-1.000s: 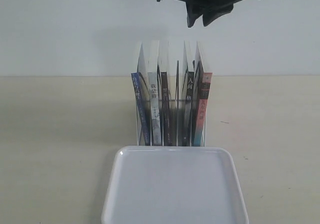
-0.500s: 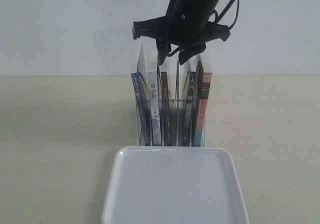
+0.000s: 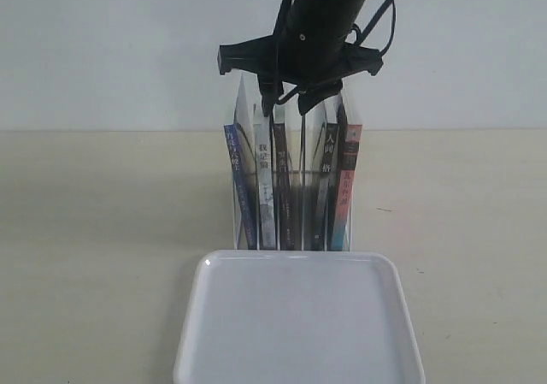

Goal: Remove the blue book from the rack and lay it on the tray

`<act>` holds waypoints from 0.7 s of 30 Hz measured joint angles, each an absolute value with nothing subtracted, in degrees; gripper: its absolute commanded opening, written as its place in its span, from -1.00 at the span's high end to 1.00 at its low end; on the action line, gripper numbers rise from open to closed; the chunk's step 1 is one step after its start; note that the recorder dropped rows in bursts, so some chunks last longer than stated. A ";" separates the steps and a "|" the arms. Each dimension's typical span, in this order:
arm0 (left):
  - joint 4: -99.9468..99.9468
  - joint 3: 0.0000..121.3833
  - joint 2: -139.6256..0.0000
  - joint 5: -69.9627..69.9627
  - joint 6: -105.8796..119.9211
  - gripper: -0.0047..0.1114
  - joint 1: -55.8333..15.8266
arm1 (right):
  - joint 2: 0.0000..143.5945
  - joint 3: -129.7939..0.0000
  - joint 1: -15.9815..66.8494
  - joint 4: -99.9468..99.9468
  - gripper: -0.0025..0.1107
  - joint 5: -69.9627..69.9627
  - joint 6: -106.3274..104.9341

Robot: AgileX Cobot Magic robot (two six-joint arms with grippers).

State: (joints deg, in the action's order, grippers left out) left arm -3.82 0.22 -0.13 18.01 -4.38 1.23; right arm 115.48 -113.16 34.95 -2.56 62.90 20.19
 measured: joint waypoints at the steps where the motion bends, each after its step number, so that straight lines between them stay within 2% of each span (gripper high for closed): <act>1: -3.82 0.22 -0.13 18.01 -4.38 0.81 1.23 | 115.48 -113.16 34.95 -2.67 0.17 63.00 20.37; 21: -3.82 0.22 -0.13 18.01 -4.38 0.81 1.23 | 113.48 -112.72 35.08 -7.41 0.17 59.57 20.61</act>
